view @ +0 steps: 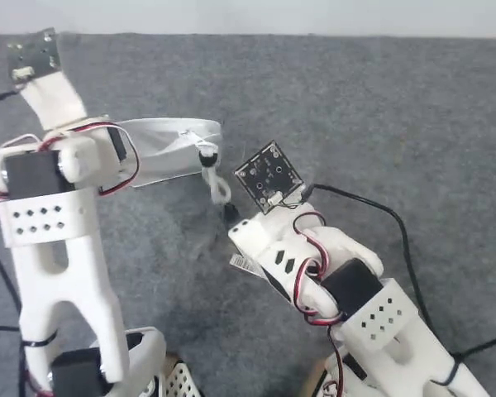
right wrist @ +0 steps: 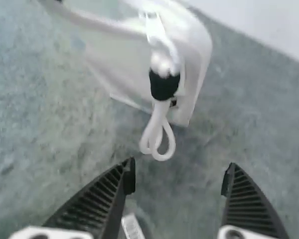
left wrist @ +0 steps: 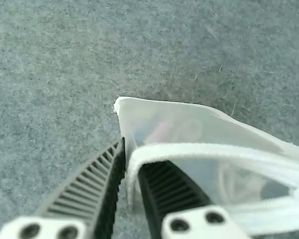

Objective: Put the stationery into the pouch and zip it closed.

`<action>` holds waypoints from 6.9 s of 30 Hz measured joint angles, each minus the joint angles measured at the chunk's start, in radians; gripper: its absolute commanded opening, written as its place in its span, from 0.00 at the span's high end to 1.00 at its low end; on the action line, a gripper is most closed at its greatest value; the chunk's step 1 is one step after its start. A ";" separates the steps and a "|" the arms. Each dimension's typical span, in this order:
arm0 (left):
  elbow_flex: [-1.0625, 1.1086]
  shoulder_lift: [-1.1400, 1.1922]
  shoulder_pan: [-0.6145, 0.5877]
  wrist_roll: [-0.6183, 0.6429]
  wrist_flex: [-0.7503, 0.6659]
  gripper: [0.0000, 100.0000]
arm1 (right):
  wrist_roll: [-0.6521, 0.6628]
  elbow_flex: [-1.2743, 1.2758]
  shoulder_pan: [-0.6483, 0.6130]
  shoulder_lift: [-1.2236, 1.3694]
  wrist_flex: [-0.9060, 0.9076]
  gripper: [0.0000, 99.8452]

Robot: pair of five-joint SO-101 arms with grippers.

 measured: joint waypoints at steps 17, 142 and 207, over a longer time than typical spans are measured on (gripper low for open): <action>0.000 0.000 -0.058 0.005 0.000 0.99 | 0.002 0.210 -0.124 0.000 0.081 0.73; 0.012 -0.005 0.017 0.006 -0.020 0.99 | 0.121 0.124 -0.081 0.129 -1.014 0.99; 0.025 -0.009 0.031 0.005 -0.018 0.99 | 0.115 0.057 -0.071 0.422 -1.030 0.75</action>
